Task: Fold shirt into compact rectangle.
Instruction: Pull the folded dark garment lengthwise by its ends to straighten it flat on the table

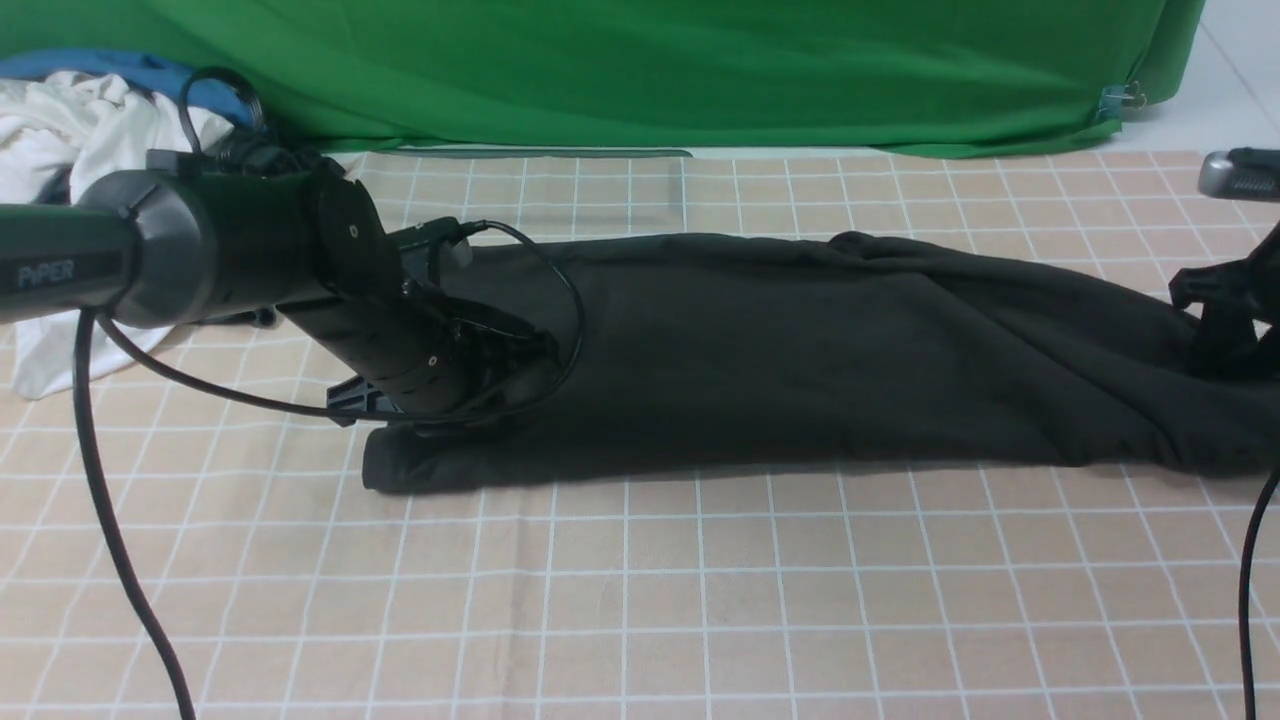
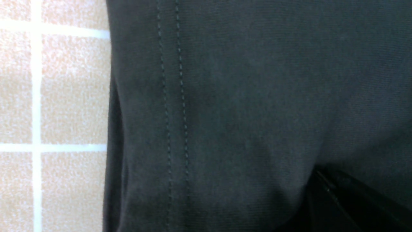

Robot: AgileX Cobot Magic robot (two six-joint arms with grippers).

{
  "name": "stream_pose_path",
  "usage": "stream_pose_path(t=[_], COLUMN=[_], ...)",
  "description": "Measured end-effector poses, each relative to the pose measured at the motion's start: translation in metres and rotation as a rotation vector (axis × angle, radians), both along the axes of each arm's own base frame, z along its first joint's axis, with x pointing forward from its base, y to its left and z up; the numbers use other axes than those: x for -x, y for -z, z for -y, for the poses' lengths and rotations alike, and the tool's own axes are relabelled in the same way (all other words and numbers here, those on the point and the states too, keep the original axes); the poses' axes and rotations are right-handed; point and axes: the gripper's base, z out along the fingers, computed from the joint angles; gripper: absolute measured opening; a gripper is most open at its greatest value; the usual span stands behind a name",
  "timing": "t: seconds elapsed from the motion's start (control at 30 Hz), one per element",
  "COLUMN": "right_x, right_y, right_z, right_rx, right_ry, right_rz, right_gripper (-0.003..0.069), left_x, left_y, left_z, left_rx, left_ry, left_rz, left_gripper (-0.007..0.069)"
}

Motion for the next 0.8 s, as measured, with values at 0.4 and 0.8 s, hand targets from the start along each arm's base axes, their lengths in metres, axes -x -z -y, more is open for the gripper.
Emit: stream_pose_path(t=[0.4,0.8], right_x=[-0.019,-0.027], right_y=[-0.033,-0.047], right_z=[0.011,0.037], right_rx=[0.028,0.051], right_ry=[-0.023,0.038], right_rz=[0.119,0.202], right_gripper=[0.0046,0.0046], left_x=[0.0,0.0], left_y=[0.0,0.0], left_z=[0.0,0.0], left_rx=[-0.006,-0.006], left_ry=[0.004,0.005], left_rz=[0.001,0.002], left_gripper=[0.0013,0.0013])
